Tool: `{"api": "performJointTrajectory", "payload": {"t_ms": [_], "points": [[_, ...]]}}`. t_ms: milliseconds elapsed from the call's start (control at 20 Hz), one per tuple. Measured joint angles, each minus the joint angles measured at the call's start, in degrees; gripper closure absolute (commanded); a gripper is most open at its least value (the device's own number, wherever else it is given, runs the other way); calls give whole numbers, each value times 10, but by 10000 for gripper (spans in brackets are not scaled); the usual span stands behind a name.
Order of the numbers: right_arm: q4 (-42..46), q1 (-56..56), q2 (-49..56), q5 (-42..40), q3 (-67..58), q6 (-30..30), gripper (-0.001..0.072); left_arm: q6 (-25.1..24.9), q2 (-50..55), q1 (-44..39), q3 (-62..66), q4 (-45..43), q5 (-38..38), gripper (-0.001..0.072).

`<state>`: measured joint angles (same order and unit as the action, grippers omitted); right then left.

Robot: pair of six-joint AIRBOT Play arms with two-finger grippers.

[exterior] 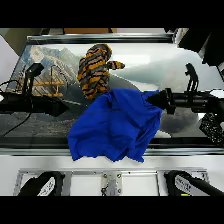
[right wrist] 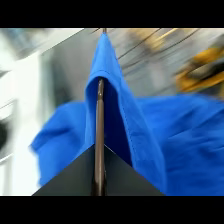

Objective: Fold the clothes and pants, and hang the long-sleeved shirts on hangers.

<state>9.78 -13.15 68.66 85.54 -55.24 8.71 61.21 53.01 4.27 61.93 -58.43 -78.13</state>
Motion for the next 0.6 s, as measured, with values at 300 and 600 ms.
{"api": "performJointTrajectory", "payload": {"t_ms": [300, 600], "points": [[-10, 0, -68, -104, 0, 35, 710, 164, -61, -194, -105, -52, 101, 17], [-5, 0, -79, -129, 0, 47, 710, 342, -14, -436, -122, -110, 255, 17]]}}
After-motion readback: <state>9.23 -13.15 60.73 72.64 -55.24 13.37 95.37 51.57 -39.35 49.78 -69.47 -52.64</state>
